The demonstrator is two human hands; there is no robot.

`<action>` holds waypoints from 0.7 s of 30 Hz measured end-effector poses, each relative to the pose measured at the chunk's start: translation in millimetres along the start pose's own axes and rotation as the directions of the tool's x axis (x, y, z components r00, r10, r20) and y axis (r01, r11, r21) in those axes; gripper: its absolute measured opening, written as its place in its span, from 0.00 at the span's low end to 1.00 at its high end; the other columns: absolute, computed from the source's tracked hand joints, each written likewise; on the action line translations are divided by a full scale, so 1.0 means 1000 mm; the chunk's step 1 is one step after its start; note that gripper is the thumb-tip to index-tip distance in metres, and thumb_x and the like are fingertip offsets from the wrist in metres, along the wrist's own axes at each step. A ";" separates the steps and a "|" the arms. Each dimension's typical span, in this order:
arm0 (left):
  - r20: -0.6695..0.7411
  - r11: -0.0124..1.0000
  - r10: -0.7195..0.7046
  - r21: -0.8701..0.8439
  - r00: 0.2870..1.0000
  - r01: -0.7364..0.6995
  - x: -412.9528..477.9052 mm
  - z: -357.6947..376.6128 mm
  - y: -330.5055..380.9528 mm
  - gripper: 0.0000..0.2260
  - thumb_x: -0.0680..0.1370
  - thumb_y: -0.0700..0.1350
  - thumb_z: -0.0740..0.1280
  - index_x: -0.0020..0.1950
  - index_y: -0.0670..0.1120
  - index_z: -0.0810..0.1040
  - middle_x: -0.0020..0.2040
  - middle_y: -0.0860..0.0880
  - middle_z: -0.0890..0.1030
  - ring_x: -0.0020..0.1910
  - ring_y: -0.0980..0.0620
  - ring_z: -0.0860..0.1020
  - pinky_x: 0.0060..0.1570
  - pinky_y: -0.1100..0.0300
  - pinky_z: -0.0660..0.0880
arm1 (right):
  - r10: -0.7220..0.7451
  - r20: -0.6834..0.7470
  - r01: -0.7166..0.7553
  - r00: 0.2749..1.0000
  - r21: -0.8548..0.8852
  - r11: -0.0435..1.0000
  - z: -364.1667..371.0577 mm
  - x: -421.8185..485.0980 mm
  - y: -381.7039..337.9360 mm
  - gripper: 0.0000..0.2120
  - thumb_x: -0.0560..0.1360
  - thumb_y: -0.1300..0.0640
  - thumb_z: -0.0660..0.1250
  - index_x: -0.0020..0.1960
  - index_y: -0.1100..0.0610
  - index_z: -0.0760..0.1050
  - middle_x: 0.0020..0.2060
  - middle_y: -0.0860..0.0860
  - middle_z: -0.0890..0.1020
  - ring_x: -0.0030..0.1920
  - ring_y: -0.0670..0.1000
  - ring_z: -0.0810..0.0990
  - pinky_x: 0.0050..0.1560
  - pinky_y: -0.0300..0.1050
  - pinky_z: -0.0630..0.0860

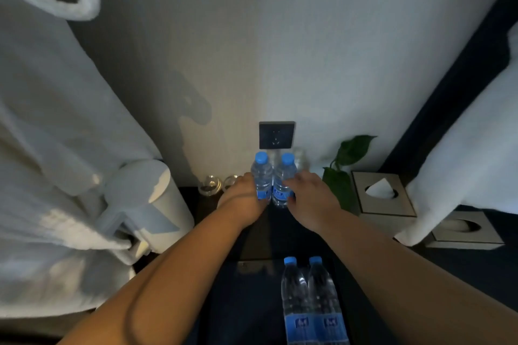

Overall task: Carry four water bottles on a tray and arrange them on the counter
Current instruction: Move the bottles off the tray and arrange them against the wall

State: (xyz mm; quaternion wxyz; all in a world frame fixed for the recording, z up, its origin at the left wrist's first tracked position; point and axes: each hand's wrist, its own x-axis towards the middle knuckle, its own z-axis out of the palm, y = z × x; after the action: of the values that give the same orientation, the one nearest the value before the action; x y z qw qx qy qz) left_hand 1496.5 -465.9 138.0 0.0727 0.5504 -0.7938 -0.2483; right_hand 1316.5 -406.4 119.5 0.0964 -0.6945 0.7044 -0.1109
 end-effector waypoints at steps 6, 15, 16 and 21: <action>0.099 0.994 0.034 0.102 0.994 -0.044 -0.031 0.034 -0.009 0.21 0.78 0.56 0.68 0.67 0.47 0.73 0.62 0.45 0.77 0.59 0.46 0.76 0.58 0.51 0.75 | 0.020 0.114 -0.025 0.993 0.044 0.999 0.024 -0.042 0.007 0.16 0.80 0.51 0.65 0.66 0.51 0.77 0.59 0.53 0.76 0.59 0.54 0.77 0.57 0.50 0.78; 0.269 0.993 -0.059 0.115 0.961 0.029 -0.068 0.116 -0.006 0.20 0.79 0.63 0.62 0.54 0.46 0.78 0.52 0.45 0.81 0.49 0.46 0.79 0.46 0.51 0.77 | 0.286 0.395 -0.274 0.873 -0.088 0.958 0.071 -0.102 0.044 0.17 0.80 0.41 0.63 0.63 0.50 0.76 0.56 0.51 0.80 0.53 0.52 0.79 0.50 0.50 0.78; 0.288 0.991 -0.079 0.122 0.954 0.045 -0.070 0.123 -0.005 0.21 0.79 0.63 0.61 0.53 0.45 0.78 0.52 0.44 0.81 0.49 0.45 0.79 0.45 0.52 0.76 | 0.309 0.405 -0.295 0.861 -0.098 0.950 0.074 -0.106 0.047 0.18 0.80 0.40 0.63 0.62 0.50 0.75 0.54 0.50 0.81 0.52 0.52 0.80 0.48 0.50 0.77; 0.313 0.968 -0.249 0.110 0.917 0.226 -0.080 0.154 0.004 0.23 0.77 0.65 0.60 0.53 0.45 0.78 0.52 0.43 0.81 0.45 0.45 0.79 0.43 0.53 0.77 | 0.389 0.414 -0.382 0.823 -0.106 0.918 0.087 -0.107 0.050 0.24 0.78 0.35 0.62 0.65 0.51 0.73 0.49 0.49 0.79 0.47 0.51 0.79 0.40 0.48 0.74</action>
State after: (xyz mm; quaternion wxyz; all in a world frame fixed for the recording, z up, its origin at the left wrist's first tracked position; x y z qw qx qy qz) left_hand 1464.1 -343.8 18.6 -0.1091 0.5965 -0.7306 -0.3137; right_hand 1295.2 -300.5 19.9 0.2622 -0.5459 0.7925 0.0718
